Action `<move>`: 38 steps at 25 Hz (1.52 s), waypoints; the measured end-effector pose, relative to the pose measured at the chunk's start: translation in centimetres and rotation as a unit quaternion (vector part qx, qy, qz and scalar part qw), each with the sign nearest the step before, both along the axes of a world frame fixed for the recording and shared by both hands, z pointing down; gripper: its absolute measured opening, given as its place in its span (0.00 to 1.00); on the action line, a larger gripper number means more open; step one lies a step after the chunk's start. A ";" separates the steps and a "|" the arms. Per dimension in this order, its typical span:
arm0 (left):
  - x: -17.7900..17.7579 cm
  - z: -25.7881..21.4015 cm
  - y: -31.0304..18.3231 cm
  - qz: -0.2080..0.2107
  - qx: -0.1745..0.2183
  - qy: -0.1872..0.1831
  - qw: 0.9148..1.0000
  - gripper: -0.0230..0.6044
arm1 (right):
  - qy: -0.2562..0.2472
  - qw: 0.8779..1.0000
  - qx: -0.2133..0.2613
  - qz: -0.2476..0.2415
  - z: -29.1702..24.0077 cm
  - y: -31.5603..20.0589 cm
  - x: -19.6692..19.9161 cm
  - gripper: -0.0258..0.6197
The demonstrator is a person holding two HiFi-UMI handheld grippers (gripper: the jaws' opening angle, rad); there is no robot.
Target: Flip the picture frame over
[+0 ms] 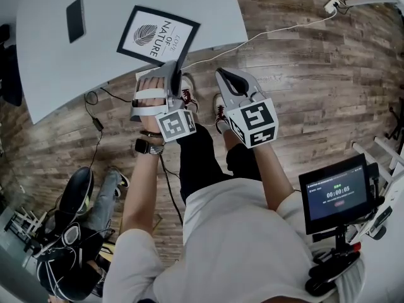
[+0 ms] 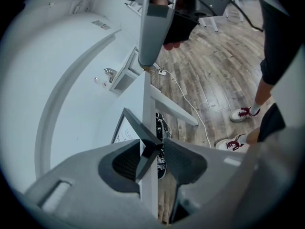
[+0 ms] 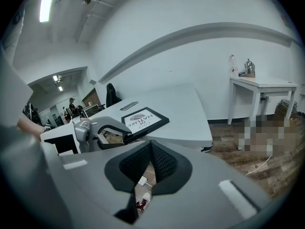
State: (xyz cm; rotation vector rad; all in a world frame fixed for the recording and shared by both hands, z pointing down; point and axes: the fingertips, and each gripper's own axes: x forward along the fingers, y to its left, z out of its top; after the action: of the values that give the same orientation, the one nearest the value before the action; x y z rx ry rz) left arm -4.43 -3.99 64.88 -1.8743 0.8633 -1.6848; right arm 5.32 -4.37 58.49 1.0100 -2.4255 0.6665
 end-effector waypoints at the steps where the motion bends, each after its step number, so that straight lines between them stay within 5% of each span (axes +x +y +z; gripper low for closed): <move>1: 0.1 0.0 0.0 0.002 0.002 0.000 1.000 0.27 | 0.001 1.000 0.000 0.001 0.0 -0.1 0.1 0.04; 22: 1.3 -4.5 0.3 0.002 0.013 0.026 1.000 0.23 | -0.001 0.999 0.030 0.017 -4.9 -1.5 1.2 0.04; 32: 1.8 -6.1 -1.1 -0.036 -0.004 0.124 0.992 0.21 | 0.007 0.999 0.045 0.023 -5.7 -3.2 1.6 0.04; 38: 2.2 -10.8 -1.4 -0.047 -0.003 0.164 0.985 0.20 | 0.001 0.998 0.066 0.022 -10.3 -3.9 1.3 0.04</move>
State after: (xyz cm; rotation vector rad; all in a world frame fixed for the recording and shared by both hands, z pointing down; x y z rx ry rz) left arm -2.27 -5.40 54.04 -2.1837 1.0883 -1.4522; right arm 6.60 -8.28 48.17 1.1172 -2.4785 0.5241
